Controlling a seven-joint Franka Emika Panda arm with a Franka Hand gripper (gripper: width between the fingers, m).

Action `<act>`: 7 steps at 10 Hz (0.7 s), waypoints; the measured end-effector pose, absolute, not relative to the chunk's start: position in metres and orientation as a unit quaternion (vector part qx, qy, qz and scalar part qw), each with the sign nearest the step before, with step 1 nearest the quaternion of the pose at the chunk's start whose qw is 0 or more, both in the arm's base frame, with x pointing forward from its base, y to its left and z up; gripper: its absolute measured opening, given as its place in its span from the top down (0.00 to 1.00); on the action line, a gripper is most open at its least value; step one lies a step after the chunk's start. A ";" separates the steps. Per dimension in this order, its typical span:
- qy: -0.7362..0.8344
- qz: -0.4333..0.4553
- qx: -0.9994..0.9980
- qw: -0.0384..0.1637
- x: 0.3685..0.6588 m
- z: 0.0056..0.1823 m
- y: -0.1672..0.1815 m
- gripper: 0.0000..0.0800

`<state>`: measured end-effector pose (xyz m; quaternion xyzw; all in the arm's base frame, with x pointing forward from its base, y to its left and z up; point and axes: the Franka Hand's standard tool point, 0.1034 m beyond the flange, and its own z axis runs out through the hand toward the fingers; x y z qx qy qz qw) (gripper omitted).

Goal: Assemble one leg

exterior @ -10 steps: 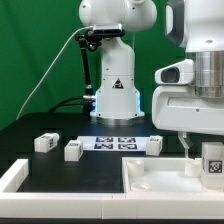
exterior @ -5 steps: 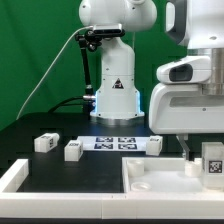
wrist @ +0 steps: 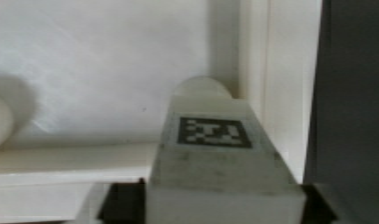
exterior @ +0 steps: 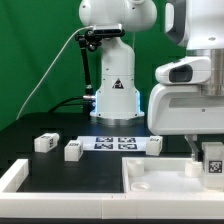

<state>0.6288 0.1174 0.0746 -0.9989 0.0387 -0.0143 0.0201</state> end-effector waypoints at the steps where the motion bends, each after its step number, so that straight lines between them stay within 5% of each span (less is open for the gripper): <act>1: 0.038 -0.014 -0.999 0.020 0.629 0.075 0.117 0.64; 7: 0.396 -0.018 -0.918 0.020 0.627 0.073 0.118 0.64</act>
Offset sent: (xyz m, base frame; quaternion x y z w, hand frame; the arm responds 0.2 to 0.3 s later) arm -0.0158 0.0136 -0.0034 -0.0301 0.0172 0.3542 0.9345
